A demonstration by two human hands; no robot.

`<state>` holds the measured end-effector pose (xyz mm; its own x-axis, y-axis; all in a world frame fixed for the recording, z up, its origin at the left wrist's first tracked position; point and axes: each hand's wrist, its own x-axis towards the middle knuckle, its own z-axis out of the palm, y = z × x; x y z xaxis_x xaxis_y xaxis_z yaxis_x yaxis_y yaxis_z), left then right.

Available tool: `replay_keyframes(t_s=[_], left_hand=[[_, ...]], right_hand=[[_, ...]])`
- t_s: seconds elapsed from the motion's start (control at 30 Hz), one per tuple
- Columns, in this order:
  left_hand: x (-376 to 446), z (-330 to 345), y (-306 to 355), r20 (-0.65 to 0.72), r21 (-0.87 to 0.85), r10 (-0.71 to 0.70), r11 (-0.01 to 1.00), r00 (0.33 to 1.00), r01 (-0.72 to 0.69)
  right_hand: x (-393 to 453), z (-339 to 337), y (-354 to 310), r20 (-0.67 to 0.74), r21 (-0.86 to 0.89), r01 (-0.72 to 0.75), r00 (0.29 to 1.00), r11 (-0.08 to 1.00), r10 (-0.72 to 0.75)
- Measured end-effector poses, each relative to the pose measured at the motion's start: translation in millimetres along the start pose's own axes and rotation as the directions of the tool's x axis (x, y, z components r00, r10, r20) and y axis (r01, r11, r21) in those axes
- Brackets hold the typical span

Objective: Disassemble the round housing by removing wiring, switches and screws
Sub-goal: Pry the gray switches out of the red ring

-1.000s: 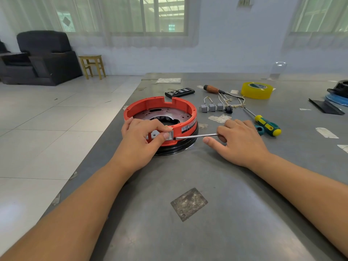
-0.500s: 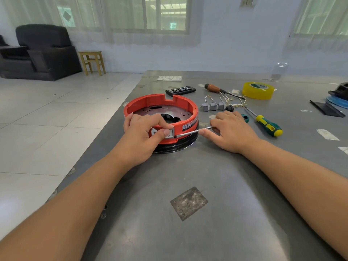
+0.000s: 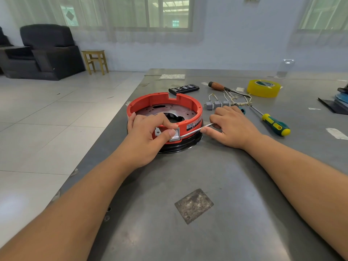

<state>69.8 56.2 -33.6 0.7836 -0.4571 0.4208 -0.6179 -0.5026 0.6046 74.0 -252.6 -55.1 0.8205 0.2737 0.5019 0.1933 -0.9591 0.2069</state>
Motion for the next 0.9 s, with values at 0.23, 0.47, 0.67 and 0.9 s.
replay_keyframes(t_s=[0.23,0.47,0.67,0.9], left_hand=[[-1.9,1.9,-3.0,-0.019,-0.006,0.011,1.000,1.000,-0.011],[-2.2,4.0,-7.7,-0.075,-0.007,0.070,0.997,0.995,-0.071],[-3.1,7.4,-7.7,-0.125,-0.029,0.083,0.996,0.989,-0.087],[-3.5,8.8,-8.5,-0.136,-0.015,0.072,0.997,0.988,-0.075]], right_hand=[[-7.5,-9.1,-4.7,-0.001,0.014,-0.047,0.999,0.999,0.047],[-24.8,-18.6,-6.1,0.029,0.038,-0.099,0.995,0.994,0.098],[-39.8,-25.5,-13.2,-0.007,0.143,-0.247,0.968,0.958,0.250],[-44.1,-34.9,-21.9,-0.081,0.099,-0.372,0.921,0.923,0.380]])
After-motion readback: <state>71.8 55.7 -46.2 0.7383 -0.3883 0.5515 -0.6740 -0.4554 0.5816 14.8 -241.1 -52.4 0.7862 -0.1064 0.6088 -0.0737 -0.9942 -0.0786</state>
